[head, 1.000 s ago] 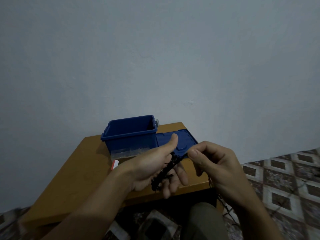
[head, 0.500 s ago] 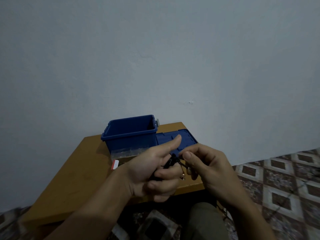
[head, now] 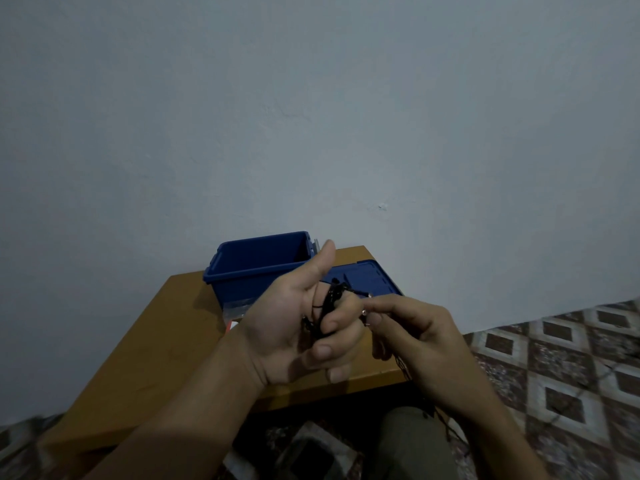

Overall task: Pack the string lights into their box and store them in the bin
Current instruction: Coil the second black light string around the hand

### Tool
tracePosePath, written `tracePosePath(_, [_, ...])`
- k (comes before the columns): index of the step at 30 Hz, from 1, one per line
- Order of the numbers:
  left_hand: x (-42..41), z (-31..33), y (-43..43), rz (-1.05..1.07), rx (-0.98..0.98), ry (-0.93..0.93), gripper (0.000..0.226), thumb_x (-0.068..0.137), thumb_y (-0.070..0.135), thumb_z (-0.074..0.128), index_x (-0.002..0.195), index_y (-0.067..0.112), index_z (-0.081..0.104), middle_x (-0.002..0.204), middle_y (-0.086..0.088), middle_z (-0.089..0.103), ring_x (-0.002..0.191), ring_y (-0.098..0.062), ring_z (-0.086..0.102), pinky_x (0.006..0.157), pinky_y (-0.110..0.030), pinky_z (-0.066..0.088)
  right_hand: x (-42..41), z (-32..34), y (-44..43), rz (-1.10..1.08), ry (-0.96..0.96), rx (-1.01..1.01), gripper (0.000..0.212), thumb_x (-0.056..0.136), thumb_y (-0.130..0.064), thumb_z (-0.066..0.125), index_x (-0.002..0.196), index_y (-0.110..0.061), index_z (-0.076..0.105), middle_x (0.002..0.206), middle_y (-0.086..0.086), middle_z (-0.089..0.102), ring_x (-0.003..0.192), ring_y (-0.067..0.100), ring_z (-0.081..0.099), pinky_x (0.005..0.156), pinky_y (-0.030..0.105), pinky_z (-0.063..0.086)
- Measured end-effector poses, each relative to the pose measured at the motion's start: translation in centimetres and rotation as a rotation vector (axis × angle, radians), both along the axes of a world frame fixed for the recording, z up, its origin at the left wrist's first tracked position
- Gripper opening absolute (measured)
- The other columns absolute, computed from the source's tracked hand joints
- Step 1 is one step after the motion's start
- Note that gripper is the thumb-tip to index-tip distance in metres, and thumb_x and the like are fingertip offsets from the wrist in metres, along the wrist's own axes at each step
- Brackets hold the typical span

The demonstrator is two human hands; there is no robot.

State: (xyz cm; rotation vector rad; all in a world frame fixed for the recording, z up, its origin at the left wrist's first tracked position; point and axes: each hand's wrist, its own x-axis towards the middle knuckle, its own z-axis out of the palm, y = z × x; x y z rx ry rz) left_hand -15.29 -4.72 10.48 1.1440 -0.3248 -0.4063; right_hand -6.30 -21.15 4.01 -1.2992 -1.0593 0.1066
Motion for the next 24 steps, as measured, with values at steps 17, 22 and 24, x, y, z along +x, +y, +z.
tracePosePath(17, [0.1, 0.8, -0.8, 0.144, -0.155, -0.086, 0.074, 0.099, 0.068, 0.023, 0.08, 0.004, 0.056, 0.067, -0.008, 0.055, 0.057, -0.02, 0.048, 0.069, -0.039, 0.044, -0.1, 0.3, -0.2, 0.149, 0.036, -0.124, 0.016, 0.097, -0.033, 0.062, 0.105, -0.022, 0.072, 0.079, 0.006, 0.065, 0.065, 0.015, 0.052, 0.061, 0.03, 0.044])
tracePosePath(22, [-0.1, 1.2, -0.9, 0.225, -0.167, -0.102, 0.077, 0.094, 0.069, 0.031, 0.096, 0.002, 0.069, 0.088, -0.015, 0.069, 0.076, -0.028, 0.065, 0.08, -0.042, 0.054, -0.4, 0.4, -0.1, 0.131, 0.022, -0.136, 0.024, 0.101, -0.024, 0.052, 0.086, -0.028, 0.07, 0.075, 0.004, 0.066, 0.062, 0.016, 0.054, 0.06, 0.026, 0.045])
tracePosePath(24, [-0.2, 1.2, -1.2, 0.252, -0.178, -0.115, 0.085, 0.095, 0.069, 0.03, 0.115, -0.004, 0.068, 0.112, -0.022, 0.07, 0.098, -0.034, 0.069, 0.096, -0.048, 0.052, -0.4, 0.4, 0.0, 0.095, 0.019, -0.162, 0.024, 0.103, -0.018, 0.05, 0.089, -0.026, 0.068, 0.077, 0.005, 0.07, 0.062, 0.018, 0.056, 0.061, 0.027, 0.048])
